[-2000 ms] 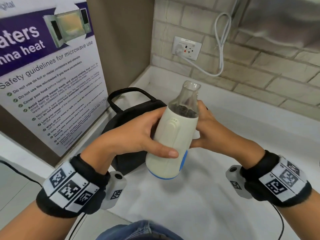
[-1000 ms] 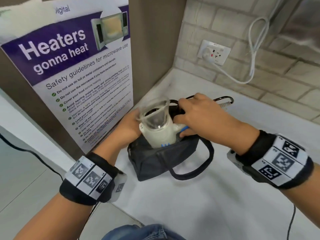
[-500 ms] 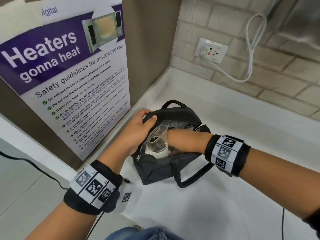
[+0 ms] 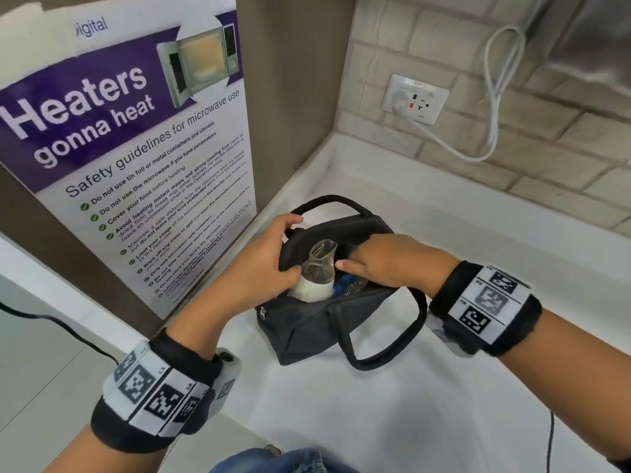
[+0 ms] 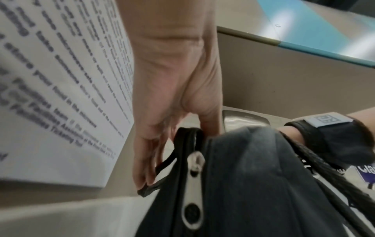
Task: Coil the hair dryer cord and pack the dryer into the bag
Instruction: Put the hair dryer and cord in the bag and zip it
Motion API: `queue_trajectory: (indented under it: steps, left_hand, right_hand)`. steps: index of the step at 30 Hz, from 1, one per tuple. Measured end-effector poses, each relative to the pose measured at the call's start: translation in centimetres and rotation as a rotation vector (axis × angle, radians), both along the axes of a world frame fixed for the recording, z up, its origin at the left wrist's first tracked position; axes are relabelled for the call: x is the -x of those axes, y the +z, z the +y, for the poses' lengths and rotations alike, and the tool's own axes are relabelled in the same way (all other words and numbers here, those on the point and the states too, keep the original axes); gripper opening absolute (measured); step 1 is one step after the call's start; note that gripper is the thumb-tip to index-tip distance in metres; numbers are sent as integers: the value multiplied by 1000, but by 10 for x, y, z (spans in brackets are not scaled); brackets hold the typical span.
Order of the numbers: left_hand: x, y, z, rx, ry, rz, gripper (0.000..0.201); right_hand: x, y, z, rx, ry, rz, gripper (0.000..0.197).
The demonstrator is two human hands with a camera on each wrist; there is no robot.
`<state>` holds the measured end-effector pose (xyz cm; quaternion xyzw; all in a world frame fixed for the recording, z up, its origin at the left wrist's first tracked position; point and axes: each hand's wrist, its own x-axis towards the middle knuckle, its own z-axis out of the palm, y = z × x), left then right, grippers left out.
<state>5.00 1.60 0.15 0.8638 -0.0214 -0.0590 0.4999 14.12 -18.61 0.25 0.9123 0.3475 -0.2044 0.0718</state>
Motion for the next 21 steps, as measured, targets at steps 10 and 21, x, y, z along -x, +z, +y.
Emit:
queue_trajectory:
  steps: [10,21]
  left_hand:
    - [13,5,-12,-529,96,-410,36]
    - [13,1,-13,-493,205,-433,24]
  right_hand:
    - [7,7,-31,-386,-50,301,46]
    - [22,29,-51,-816,-127,157,6]
